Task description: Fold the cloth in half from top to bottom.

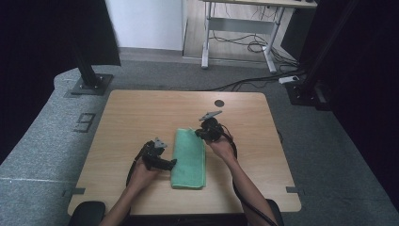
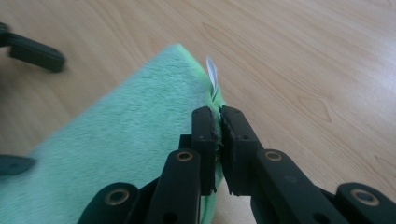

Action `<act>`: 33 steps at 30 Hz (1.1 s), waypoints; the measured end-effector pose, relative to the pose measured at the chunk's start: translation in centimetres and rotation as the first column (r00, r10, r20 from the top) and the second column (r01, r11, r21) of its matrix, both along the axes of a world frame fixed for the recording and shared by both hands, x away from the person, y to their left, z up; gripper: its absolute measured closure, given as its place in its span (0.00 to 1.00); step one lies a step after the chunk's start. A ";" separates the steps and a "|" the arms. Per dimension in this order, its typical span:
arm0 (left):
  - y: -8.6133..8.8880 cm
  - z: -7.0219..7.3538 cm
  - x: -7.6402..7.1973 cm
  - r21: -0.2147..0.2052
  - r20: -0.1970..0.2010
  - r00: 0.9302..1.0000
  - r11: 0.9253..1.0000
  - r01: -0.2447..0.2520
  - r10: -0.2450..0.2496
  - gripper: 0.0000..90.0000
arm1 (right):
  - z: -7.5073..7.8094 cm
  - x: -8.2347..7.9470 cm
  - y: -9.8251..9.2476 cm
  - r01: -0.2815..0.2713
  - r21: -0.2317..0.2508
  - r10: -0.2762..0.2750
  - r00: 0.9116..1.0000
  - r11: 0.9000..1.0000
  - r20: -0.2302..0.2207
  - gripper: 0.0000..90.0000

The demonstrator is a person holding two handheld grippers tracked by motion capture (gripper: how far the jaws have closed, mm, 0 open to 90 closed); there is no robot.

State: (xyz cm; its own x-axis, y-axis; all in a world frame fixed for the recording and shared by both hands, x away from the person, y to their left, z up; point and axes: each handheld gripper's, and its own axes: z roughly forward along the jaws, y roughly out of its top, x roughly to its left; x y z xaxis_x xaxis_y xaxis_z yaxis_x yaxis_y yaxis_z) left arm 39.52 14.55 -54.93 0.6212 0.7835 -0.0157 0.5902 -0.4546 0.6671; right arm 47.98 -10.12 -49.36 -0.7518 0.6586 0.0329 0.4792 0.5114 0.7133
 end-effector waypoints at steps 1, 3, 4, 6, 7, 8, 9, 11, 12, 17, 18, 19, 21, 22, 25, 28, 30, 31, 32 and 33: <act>0.0 0.0 0.0 -0.003 0.001 1.000 1.000 -0.003 0.003 0.01 | 0.2 -0.3 0.1 -0.008 0.006 0.008 1.000 1.000 0.007 0.93; 0.0 0.0 0.0 -0.003 0.000 1.000 1.000 -0.003 0.003 0.01 | 0.6 -1.0 0.1 -0.027 0.010 0.027 0.999 1.000 0.020 0.93; 0.0 0.0 0.0 -0.003 0.000 1.000 1.000 -0.003 0.003 0.01 | 0.8 -1.3 0.2 -0.035 0.009 0.035 0.999 0.999 0.025 0.93; 0.0 0.0 0.0 -0.003 0.000 1.000 1.000 -0.003 0.003 0.01 | 1.2 -2.0 0.2 -0.050 0.012 0.049 0.998 0.999 0.031 0.93; 0.0 0.0 0.0 -0.002 0.000 1.000 1.000 -0.004 0.004 0.01 | 1.4 -2.3 0.1 -0.057 0.012 0.057 0.998 0.998 0.036 0.93; 0.0 0.0 0.0 -0.001 -0.001 1.000 1.000 -0.003 0.003 0.01 | 1.6 -2.6 0.1 -0.064 0.010 0.064 0.997 0.998 0.042 0.93; 0.0 0.0 0.0 -0.001 0.000 1.000 1.000 -0.004 0.004 0.01 | 1.7 -3.0 0.1 -0.068 0.008 0.068 0.997 0.998 0.041 0.92; 0.0 0.0 0.0 0.000 -0.001 1.000 1.000 -0.004 0.004 0.01 | 2.0 -3.6 0.1 -0.085 0.008 0.084 0.995 0.996 0.048 0.92; 0.0 0.0 0.0 0.000 -0.001 1.000 1.000 -0.004 0.004 0.01 | 2.1 -4.0 0.0 -0.091 0.008 0.090 0.995 0.996 0.051 0.92; 0.0 0.0 -0.1 0.001 0.000 1.000 1.000 -0.006 0.006 0.01 | 2.3 -5.5 -0.2 -0.116 0.003 0.116 0.992 0.993 0.048 0.92; 0.0 0.0 -0.1 0.001 0.000 1.000 1.000 -0.007 0.007 0.01 | 2.3 -5.8 -0.3 -0.119 0.006 0.119 0.992 0.993 0.048 0.92; 0.0 0.0 -0.1 0.001 0.000 1.000 1.000 -0.007 0.007 0.01 | 2.4 -6.1 -0.4 -0.123 0.005 0.123 0.991 0.992 0.046 0.92; -0.1 0.0 -0.1 0.000 0.000 1.000 1.000 -0.008 0.008 0.01 | 2.5 -6.7 -0.6 -0.133 0.007 0.133 0.990 0.991 0.044 0.92; -0.1 0.0 -0.1 -0.002 0.001 1.000 1.000 -0.010 0.010 0.01 | 2.6 -7.0 -0.7 -0.136 0.008 0.135 0.990 0.991 0.044 0.92; -0.1 0.0 -0.1 -0.003 0.001 1.000 1.000 -0.011 0.011 0.01 | 2.8 -7.7 -1.0 -0.145 0.012 0.144 0.989 0.989 0.045 0.92; -0.1 0.0 -0.1 -0.002 0.001 1.000 1.000 -0.013 0.013 0.01 | 2.9 -8.6 -1.4 -0.150 0.017 0.149 0.988 0.989 0.038 0.92; -0.1 0.0 -0.1 0.002 0.000 1.000 1.000 -0.010 0.010 0.01 | 2.8 -9.1 -1.6 -0.153 0.020 0.152 0.988 0.988 0.030 0.92; -0.1 0.0 -0.1 0.003 0.000 1.000 1.000 -0.010 0.010 0.01 | 2.7 -9.3 -1.7 -0.155 0.022 0.155 0.988 0.988 0.026 0.92; -0.1 0.0 -0.1 0.003 -0.001 1.000 1.000 -0.011 0.011 0.01 | 2.6 -9.5 -1.8 -0.157 0.021 0.156 0.987 0.987 0.023 0.92; -0.1 0.0 -0.1 0.002 -0.001 1.000 1.000 -0.011 0.011 0.01 | 2.5 -9.8 -1.9 -0.157 0.021 0.157 0.988 0.987 0.017 0.92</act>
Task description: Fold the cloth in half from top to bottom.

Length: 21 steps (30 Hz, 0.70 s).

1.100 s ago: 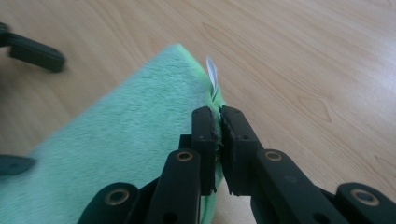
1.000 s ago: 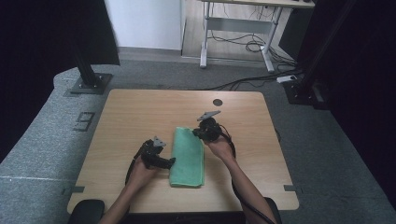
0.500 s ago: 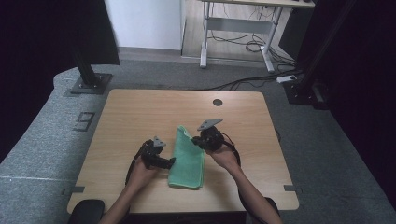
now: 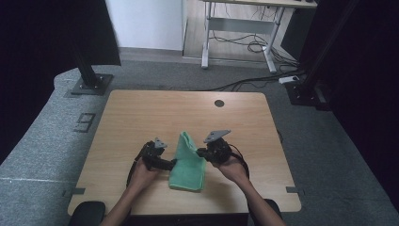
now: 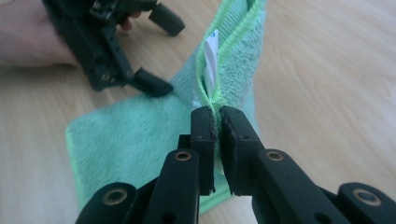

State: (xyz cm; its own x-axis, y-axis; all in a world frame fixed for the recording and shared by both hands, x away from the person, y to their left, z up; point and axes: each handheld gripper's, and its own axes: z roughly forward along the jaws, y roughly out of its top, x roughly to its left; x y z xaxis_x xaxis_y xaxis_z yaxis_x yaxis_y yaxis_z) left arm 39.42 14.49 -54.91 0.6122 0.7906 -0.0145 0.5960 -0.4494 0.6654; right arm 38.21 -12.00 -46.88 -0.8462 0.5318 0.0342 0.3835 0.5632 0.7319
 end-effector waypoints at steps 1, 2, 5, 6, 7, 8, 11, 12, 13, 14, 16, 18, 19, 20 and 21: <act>0.0 0.0 0.0 0.000 -0.001 1.000 1.000 0.000 0.000 0.01 | -0.1 -0.2 -0.1 -0.003 -0.002 0.003 1.000 1.000 -0.005 0.92; 0.0 0.0 0.0 0.000 0.000 1.000 1.000 0.001 -0.001 0.01 | -0.2 -0.4 -0.2 -0.001 -0.002 0.001 1.000 1.000 -0.011 0.92; 0.0 0.0 0.0 0.001 -0.001 1.000 1.000 0.001 -0.001 0.01 | -0.5 -1.0 -0.4 -0.005 0.003 0.005 1.000 1.000 -0.025 0.92; 0.0 0.0 0.0 0.001 -0.001 1.000 1.000 0.001 -0.001 0.01 | -0.7 -1.2 -0.5 -0.008 0.004 0.008 1.000 1.000 -0.029 0.92; 0.0 0.0 0.0 0.001 -0.001 1.000 1.000 0.001 -0.001 0.01 | -0.8 -1.4 -0.5 -0.010 0.009 0.010 0.999 1.000 -0.037 0.92; 0.0 0.0 0.0 0.001 -0.001 1.000 1.000 0.001 -0.001 0.01 | -0.9 -1.6 -0.6 -0.013 0.009 0.014 0.999 1.000 -0.039 0.92; 0.0 0.0 0.0 0.001 0.000 1.000 1.000 0.002 -0.002 0.01 | -1.4 -2.2 -0.7 -0.017 0.010 0.018 0.999 1.000 -0.052 0.92; 0.0 0.0 0.0 0.001 0.000 1.000 1.000 0.002 -0.002 0.01 | -1.6 -2.4 -0.7 -0.020 0.010 0.020 0.998 1.000 -0.056 0.92; 0.0 0.0 0.0 0.002 0.000 1.000 1.000 0.003 -0.003 0.01 | -1.8 -2.6 -0.7 -0.021 0.010 0.022 0.998 1.000 -0.061 0.91; 0.0 0.0 0.0 0.002 0.001 1.000 1.000 0.002 -0.002 0.01 | -2.1 -2.8 -0.7 -0.018 0.012 0.019 0.998 1.000 -0.066 0.91; 0.0 0.0 0.0 0.001 0.001 1.000 1.000 0.002 -0.002 0.01 | -2.5 -3.2 -0.7 -0.021 0.010 0.022 0.997 1.000 -0.080 0.91; 0.0 0.0 0.0 -0.002 0.002 1.000 1.000 -0.001 0.001 0.01 | -2.9 -3.6 -0.6 -0.027 0.000 0.027 0.996 1.000 -0.085 0.91; 0.0 0.0 0.0 -0.003 0.002 1.000 1.000 -0.002 0.002 0.01 | -3.1 -3.8 -0.6 -0.029 -0.002 0.029 0.996 1.000 -0.087 0.91; 0.0 0.0 0.0 -0.002 0.002 1.000 1.000 -0.001 0.001 0.01 | -3.2 -4.0 -0.6 -0.031 -0.002 0.031 0.995 1.000 -0.093 0.91; 0.0 0.0 0.0 -0.002 0.001 1.000 1.000 -0.002 0.002 0.01 | -3.3 -4.2 -0.6 -0.035 -0.001 0.035 0.995 0.999 -0.096 0.91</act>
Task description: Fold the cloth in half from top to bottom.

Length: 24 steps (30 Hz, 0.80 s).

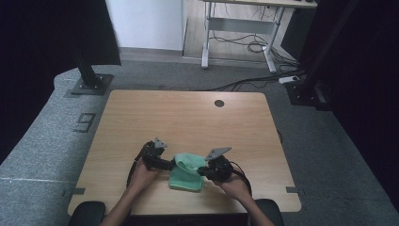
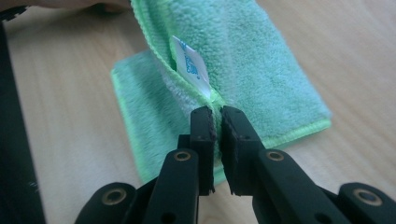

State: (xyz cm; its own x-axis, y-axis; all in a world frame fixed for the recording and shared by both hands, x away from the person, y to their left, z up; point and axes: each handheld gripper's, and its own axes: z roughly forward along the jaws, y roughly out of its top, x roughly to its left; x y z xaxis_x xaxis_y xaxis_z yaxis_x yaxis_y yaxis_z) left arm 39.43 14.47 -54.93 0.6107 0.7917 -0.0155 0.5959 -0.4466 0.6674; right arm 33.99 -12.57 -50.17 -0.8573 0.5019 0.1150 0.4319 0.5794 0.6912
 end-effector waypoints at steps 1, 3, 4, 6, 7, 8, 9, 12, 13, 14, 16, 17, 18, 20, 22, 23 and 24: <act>0.0 0.0 0.0 0.000 0.000 1.000 1.000 0.000 0.000 0.01 | -0.1 -0.2 0.0 -0.001 -0.001 0.001 1.000 1.000 -0.002 0.91; 0.0 0.0 0.0 0.000 0.000 1.000 1.000 0.000 0.000 0.01 | -0.2 -0.6 0.0 -0.007 -0.001 0.007 1.000 1.000 -0.006 0.91; 0.0 0.0 0.0 0.001 0.000 1.000 1.000 0.000 0.000 0.01 | -0.3 -0.9 0.0 -0.009 -0.002 0.009 1.000 1.000 -0.010 0.91; 0.0 0.0 0.0 0.002 -0.001 1.000 1.000 0.001 -0.001 0.01 | -0.4 -1.3 0.0 -0.012 -0.011 0.012 1.000 1.000 -0.014 0.91; 0.0 0.0 0.0 0.002 -0.001 1.000 1.000 0.001 -0.001 0.01 | -0.6 -1.6 0.0 -0.014 -0.012 0.014 1.000 1.000 -0.017 0.91; 0.0 0.0 0.0 0.002 -0.001 1.000 1.000 0.001 -0.001 0.01 | -0.7 -1.8 0.0 -0.014 -0.015 0.014 1.000 1.000 -0.025 0.91; 0.0 0.0 0.0 0.003 -0.001 1.000 1.000 0.002 -0.002 0.01 | -0.9 -2.0 0.1 -0.017 -0.021 0.016 1.000 1.000 -0.025 0.91; 0.0 0.0 0.1 0.005 -0.003 1.000 1.000 0.008 -0.008 0.01 | -1.8 -2.3 0.2 -0.012 -0.046 0.010 0.999 0.999 -0.035 0.90; 0.1 0.0 0.1 0.007 -0.004 1.000 1.000 0.013 -0.013 0.00 | -2.1 -2.3 0.2 -0.009 -0.052 0.007 0.999 0.999 -0.038 0.90; 0.1 0.0 0.1 0.007 -0.007 1.000 1.000 0.018 -0.018 0.00 | -2.4 -2.3 0.2 -0.005 -0.058 0.003 0.999 0.998 -0.039 0.89; 0.2 0.2 0.1 0.013 -0.028 0.999 0.999 0.040 -0.039 0.00 | -2.8 -2.3 0.0 -0.002 -0.059 0.000 0.999 0.998 -0.042 0.89; 0.3 0.5 0.2 0.020 -0.047 0.997 0.998 0.055 -0.054 0.00 | -2.8 -2.3 0.0 0.002 -0.051 -0.005 0.999 0.999 -0.047 0.88; 0.4 0.7 0.1 0.023 -0.066 0.995 0.997 0.072 -0.070 0.01 | -2.9 -2.3 -0.1 0.004 -0.049 -0.006 0.999 0.999 -0.047 0.88; 0.8 1.3 -0.1 0.029 -0.085 0.992 0.994 0.101 -0.098 0.04 | -2.9 -2.3 -0.2 0.007 -0.041 -0.009 0.999 0.999 -0.053 0.88; 1.2 2.0 -0.4 0.040 -0.101 0.986 0.990 0.136 -0.132 0.04 | -2.9 -2.3 -0.2 0.008 -0.037 -0.010 0.998 0.999 -0.055 0.86; 1.4 2.3 -0.5 0.041 -0.107 0.984 0.988 0.148 -0.143 0.04 | -2.9 -2.3 -0.2 0.005 -0.038 -0.007 0.999 0.999 -0.054 0.86; 1.7 2.6 -0.6 0.042 -0.104 0.983 0.987 0.155 -0.150 0.04 | -2.8 -2.3 -0.2 0.006 -0.038 -0.008 0.999 0.999 -0.053 0.85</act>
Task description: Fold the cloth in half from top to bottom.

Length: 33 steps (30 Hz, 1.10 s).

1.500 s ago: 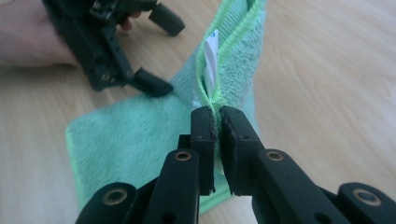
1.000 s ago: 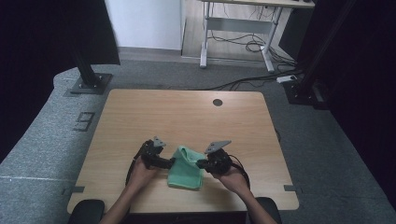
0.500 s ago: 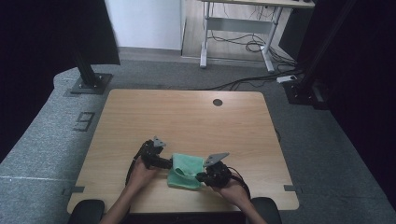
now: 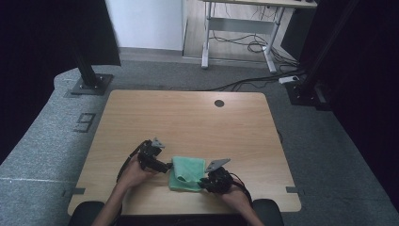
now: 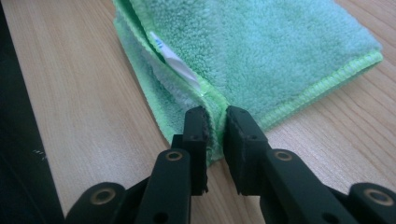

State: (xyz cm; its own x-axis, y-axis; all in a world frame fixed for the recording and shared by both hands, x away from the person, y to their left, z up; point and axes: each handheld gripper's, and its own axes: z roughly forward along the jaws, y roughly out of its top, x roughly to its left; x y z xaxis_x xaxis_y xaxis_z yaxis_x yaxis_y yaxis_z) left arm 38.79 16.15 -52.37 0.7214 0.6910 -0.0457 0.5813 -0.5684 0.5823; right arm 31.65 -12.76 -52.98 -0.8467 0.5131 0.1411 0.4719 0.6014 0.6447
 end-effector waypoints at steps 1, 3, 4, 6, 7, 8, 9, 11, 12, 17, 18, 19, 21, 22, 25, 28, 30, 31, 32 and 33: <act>0.2 0.3 -0.1 -0.010 0.000 1.000 1.000 -0.003 0.003 0.04 | 0.1 0.0 0.0 0.001 0.001 -0.001 1.000 1.000 -0.001 0.83; 0.5 0.7 -0.2 -0.028 0.002 1.000 1.000 0.001 -0.001 0.05 | 0.3 -0.1 0.0 0.001 -0.005 -0.001 1.000 1.000 0.003 0.78; 0.5 0.9 -0.2 -0.038 0.008 1.000 0.999 -0.003 0.004 0.05 | 0.5 -0.1 -0.1 -0.002 -0.007 0.003 1.000 1.000 0.008 0.77; 0.5 1.1 -0.2 -0.053 0.025 1.000 0.998 -0.013 0.015 0.05 | 0.9 -0.1 -0.4 0.002 -0.009 -0.002 1.000 1.000 0.026 0.70; 0.3 1.2 -0.2 -0.060 0.033 0.999 0.998 -0.017 0.019 0.05 | 1.1 -0.1 -0.6 0.006 -0.007 -0.006 0.999 1.000 0.034 0.68; 0.2 1.3 -0.2 -0.068 0.041 0.999 0.998 -0.017 0.020 0.05 | 1.4 -0.1 -0.9 0.014 -0.002 -0.014 0.999 1.000 0.036 0.65; -0.1 1.4 -0.2 -0.071 0.050 0.999 0.997 -0.013 0.016 0.05 | 1.6 0.0 -1.1 0.021 0.003 -0.021 0.999 1.000 0.041 0.62; -0.6 1.6 -0.4 -0.081 0.071 0.997 0.997 -0.011 0.017 0.04 | 2.0 0.3 -1.6 0.046 0.014 -0.047 0.998 0.999 0.045 0.58; -0.9 1.7 -0.5 -0.088 0.078 0.997 0.996 -0.007 0.014 0.04 | 2.2 0.5 -1.9 0.051 0.025 -0.052 0.998 0.998 0.046 0.57; -2.2 1.9 -1.2 -0.089 0.096 0.994 0.994 0.060 -0.051 0.04 | 2.5 1.4 -2.2 0.104 0.038 -0.106 0.992 0.994 0.063 0.48; -2.4 1.8 -1.4 -0.088 0.094 0.993 0.993 0.075 -0.067 0.04 | 2.4 1.6 -2.1 0.112 0.042 -0.114 0.991 0.993 0.068 0.46; -2.5 1.8 -1.6 -0.084 0.092 0.992 0.992 0.089 -0.082 0.04 | 2.3 1.8 -1.9 0.122 0.041 -0.124 0.990 0.992 0.071 0.44; -2.6 1.7 -2.1 -0.076 0.086 0.991 0.992 0.105 -0.099 0.03 | 2.0 2.0 -1.5 0.133 0.031 -0.135 0.987 0.991 0.082 0.40; -2.5 1.6 -2.3 -0.068 0.086 0.991 0.991 0.112 -0.106 0.03 | 1.8 2.1 -1.3 0.132 0.026 -0.134 0.988 0.991 0.082 0.39; -2.3 1.4 -3.2 -0.064 0.076 0.991 0.991 0.118 -0.113 0.03 | 1.2 1.8 -0.8 0.126 0.012 -0.127 0.989 0.992 0.073 0.36; -2.0 1.1 -4.2 -0.064 0.072 0.992 0.992 0.113 -0.108 0.04 | 0.7 1.3 -0.5 0.120 -0.003 -0.119 0.990 0.993 0.073 0.34; -1.8 0.8 -4.7 -0.062 0.075 0.992 0.993 0.103 -0.099 0.04 | 0.4 0.9 -0.3 0.120 -0.010 -0.119 0.990 0.993 0.074 0.33; -1.7 0.6 -5.0 -0.062 0.072 0.993 0.993 0.100 -0.096 0.04 | 0.3 0.8 -0.3 0.121 -0.014 -0.120 0.990 0.993 0.074 0.33; -1.6 0.4 -5.2 -0.060 0.069 0.993 0.994 0.096 -0.092 0.04 | 0.2 0.7 -0.2 0.122 -0.020 -0.120 0.990 0.992 0.074 0.33; -1.5 0.2 -5.4 -0.058 0.067 0.994 0.994 0.094 -0.090 0.04 | 0.0 0.7 -0.2 0.119 -0.026 -0.117 0.990 0.993 0.073 0.33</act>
State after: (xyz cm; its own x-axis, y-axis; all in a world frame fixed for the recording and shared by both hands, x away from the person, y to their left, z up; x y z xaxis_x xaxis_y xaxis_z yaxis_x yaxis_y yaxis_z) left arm 33.39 14.69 -52.12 0.7845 0.6189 -0.0375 0.4886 -0.5797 0.6521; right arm 32.31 -12.93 -52.93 -0.7875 0.6129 0.0651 0.4939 0.5643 0.6615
